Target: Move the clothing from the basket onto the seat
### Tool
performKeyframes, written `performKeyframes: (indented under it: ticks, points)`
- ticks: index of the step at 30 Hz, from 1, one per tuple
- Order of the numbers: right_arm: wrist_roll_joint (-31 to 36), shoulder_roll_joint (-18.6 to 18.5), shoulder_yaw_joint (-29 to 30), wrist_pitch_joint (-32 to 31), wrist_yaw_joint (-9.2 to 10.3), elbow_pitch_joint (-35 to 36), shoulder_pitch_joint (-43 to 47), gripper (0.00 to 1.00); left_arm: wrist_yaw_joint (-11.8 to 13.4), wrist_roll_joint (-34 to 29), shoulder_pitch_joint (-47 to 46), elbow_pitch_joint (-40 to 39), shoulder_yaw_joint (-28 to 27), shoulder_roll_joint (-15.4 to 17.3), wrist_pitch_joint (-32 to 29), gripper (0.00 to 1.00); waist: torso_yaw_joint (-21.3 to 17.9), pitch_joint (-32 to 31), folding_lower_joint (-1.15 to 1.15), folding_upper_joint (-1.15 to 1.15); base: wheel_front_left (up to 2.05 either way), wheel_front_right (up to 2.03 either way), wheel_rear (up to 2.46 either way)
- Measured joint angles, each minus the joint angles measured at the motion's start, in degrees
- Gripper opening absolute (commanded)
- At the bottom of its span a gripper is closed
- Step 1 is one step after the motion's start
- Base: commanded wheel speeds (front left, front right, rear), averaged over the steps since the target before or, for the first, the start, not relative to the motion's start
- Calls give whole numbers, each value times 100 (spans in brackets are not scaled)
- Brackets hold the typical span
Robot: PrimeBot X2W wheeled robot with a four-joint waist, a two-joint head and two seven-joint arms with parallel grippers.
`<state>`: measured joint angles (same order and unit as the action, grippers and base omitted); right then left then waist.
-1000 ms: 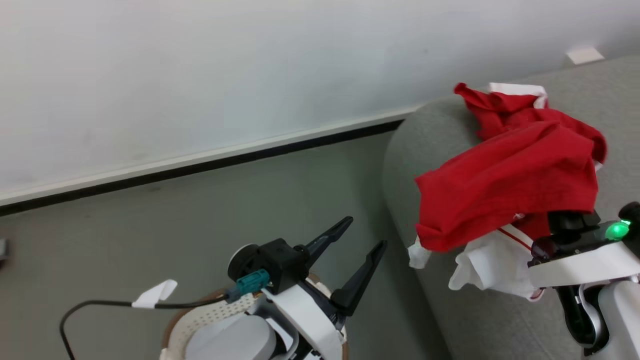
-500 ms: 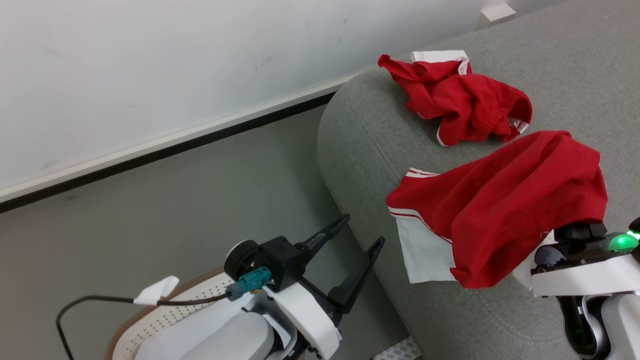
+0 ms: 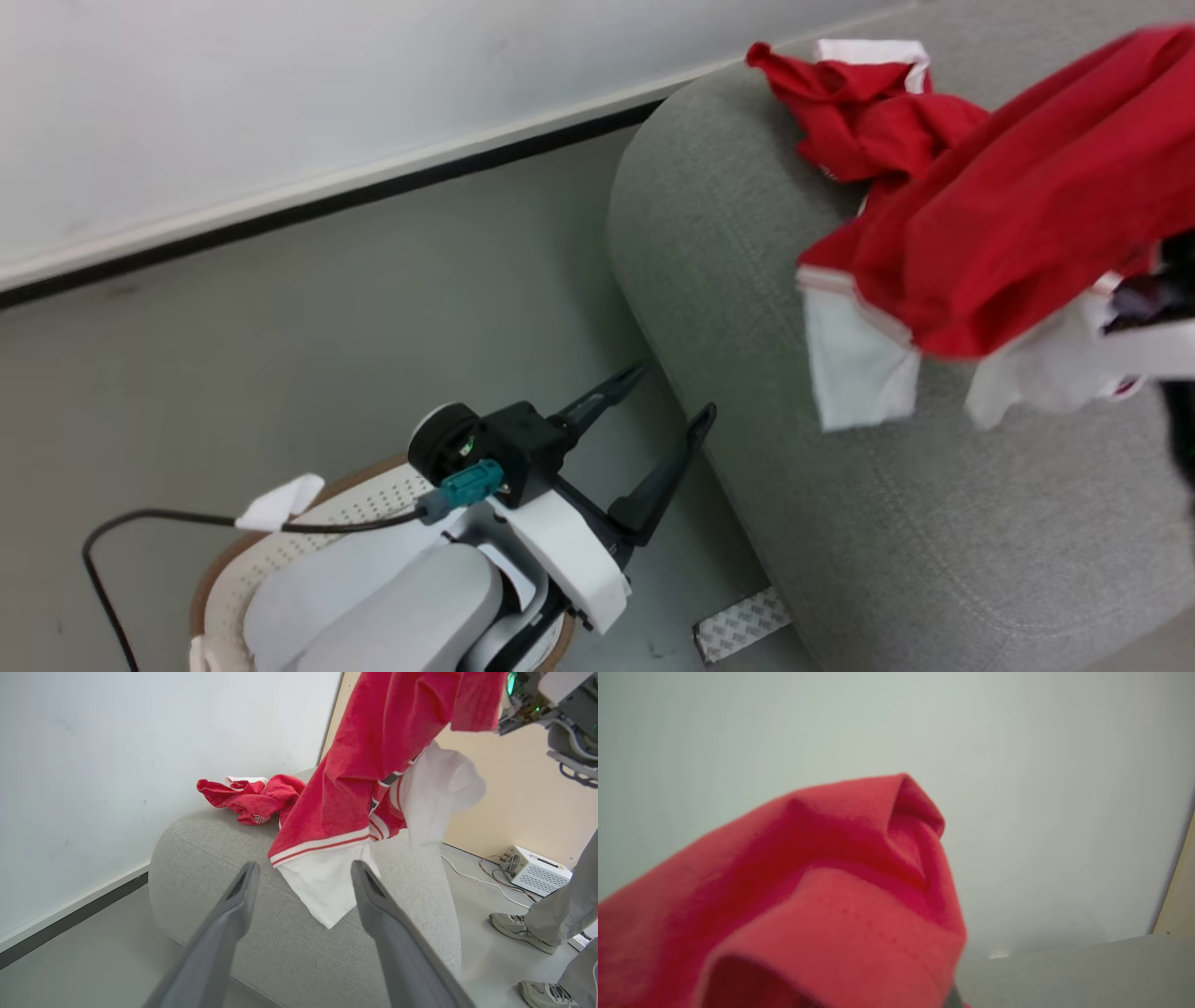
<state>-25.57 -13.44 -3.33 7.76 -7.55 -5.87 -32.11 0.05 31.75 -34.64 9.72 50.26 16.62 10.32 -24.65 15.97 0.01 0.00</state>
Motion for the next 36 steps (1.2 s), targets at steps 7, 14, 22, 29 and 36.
performKeyframes:
  ticks: [7, 14, 22, 29, 36]
  points:
    - [233, -571, 822, -595, 0, 274, -816, 0, 2, -56, -214, -115, -53, 112, -97, 100, 311, 475, 0, 0, 0, 0, 0]
    - [480, -972, 1694, -1031, 0, 331, -1237, 0, 27, -108, -392, -261, -133, 271, -186, 100, 610, 1011, 0, 0, 0, 0, 0]
    - [954, -1614, 1833, -1284, 0, -1113, -1510, 0, 26, -153, -590, -378, -142, 332, -264, 100, 894, 1539, 0, 0, 0, 0, 0]
    - [1165, -1898, 1171, -2064, 0, -2683, -1819, 0, 24, -156, -717, -365, -156, 315, -250, 100, 1126, 1803, 0, 0, 0, 0, 0]
    - [1087, -2075, 672, -2859, -1, -3706, -1945, 16, 13, -141, -717, -243, -135, 259, -168, 100, 1228, 1780, 0, 0, 0, 0, 0]
